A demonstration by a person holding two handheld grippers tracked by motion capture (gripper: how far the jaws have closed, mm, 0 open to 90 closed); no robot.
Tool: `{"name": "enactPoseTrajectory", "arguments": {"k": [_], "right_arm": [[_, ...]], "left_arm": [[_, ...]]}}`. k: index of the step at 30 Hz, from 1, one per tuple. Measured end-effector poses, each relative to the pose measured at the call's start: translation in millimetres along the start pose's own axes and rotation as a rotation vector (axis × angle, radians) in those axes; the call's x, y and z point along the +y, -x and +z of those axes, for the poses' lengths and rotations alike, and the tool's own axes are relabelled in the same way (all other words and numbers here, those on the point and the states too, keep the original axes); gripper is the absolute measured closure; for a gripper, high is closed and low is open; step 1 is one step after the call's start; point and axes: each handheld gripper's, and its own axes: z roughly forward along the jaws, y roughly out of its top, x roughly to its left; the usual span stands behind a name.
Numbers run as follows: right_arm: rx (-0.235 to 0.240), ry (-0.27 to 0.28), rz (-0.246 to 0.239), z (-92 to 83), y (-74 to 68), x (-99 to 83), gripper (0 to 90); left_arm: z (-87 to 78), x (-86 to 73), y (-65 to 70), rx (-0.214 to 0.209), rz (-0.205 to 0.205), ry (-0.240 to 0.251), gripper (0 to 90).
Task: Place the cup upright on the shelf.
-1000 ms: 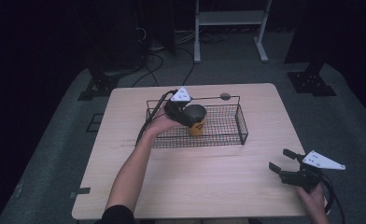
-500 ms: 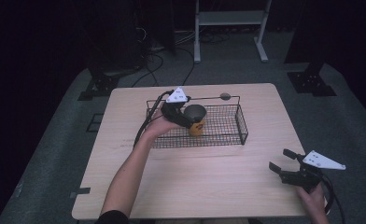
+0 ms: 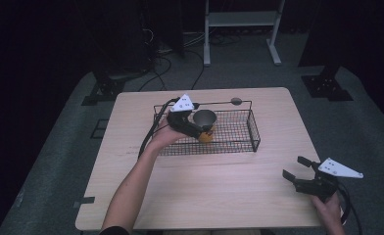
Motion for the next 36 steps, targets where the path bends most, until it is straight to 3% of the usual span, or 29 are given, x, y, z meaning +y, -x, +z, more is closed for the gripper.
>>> {"name": "enactPoseTrajectory", "arguments": {"k": [18,36], "right_arm": [[-0.001,-0.003,0.002,0.3,-0.2,0.0,13.0],[-0.004,-0.004,0.004,0.4,0.0,0.0,12.9]], "left_arm": [[-11.9,-7.4,7.6,0.001,-0.007,0.012,2.4],[-20.4,-12.4,25.8,-0.012,0.0,0.042,2.5]]}}
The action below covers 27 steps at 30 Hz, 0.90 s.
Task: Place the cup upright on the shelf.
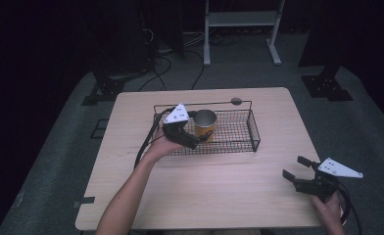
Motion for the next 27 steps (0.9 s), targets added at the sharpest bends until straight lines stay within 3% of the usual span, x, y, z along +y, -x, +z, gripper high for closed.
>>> {"name": "enactPoseTrajectory", "arguments": {"k": [27], "right_arm": [[-0.001,-0.002,0.001,0.2,-0.3,0.0,13.0]], "left_arm": [[-18.8,-17.0,21.9,0.022,-0.018,0.045,2.6]]}}
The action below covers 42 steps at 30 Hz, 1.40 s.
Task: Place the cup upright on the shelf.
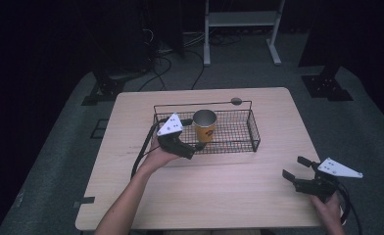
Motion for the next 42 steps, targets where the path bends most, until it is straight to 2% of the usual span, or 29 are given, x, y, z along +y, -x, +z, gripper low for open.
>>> {"name": "enactPoseTrajectory", "arguments": {"k": [8,13,28,38,42], "right_arm": [[-0.001,-0.002,-0.001,0.2,-0.2,0.0,13.0],[-0.002,-0.003,-0.002,0.4,-0.1,0.0,13.0],[-0.004,-0.007,-0.002,0.8,-0.6,0.0,13.0],[-0.004,-0.007,-0.002,0.8,-0.5,0.0,13.0],[-0.004,-0.008,-0.003,0.8,-0.8,-0.1,13.0]], "left_arm": [[-4.3,-4.8,5.7,0.0,-0.003,-0.004,2.5],[-7.9,-6.9,9.3,0.0,-0.008,0.017,2.6],[-17.1,-17.2,22.7,-0.002,-0.016,0.027,2.5],[-24.2,-26.3,35.0,0.018,-0.015,0.035,2.5],[-27.6,-32.3,39.4,0.023,-0.027,0.041,2.5]]}}
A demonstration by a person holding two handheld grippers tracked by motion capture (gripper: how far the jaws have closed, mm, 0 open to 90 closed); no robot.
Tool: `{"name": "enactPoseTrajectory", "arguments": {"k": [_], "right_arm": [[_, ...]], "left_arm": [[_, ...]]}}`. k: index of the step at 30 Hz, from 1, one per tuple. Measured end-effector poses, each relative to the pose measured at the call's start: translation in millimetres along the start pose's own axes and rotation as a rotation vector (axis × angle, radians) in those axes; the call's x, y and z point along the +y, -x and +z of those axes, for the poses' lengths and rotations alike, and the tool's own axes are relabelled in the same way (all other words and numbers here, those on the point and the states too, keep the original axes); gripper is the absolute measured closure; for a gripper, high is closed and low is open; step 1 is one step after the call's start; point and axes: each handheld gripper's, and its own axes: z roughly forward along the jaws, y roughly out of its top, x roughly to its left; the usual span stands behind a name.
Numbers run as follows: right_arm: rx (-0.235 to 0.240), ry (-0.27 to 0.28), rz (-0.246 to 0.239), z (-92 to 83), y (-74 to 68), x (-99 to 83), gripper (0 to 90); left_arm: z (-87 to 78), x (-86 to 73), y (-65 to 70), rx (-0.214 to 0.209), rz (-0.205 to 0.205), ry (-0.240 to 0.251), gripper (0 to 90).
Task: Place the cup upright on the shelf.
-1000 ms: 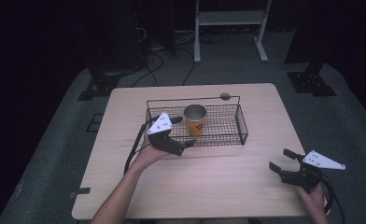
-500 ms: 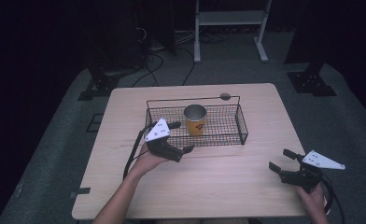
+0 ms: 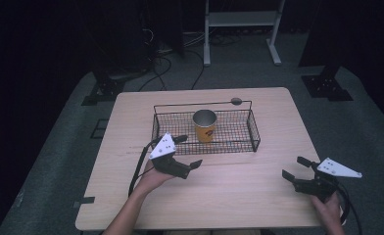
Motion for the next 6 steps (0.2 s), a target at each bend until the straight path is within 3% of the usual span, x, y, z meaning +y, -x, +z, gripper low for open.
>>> {"name": "enactPoseTrajectory", "arguments": {"k": [6], "right_arm": [[0.001,0.001,-0.003,0.0,-0.1,0.0,13.0]], "left_arm": [[-6.8,-7.4,9.7,0.031,0.004,0.029,2.5]]}}
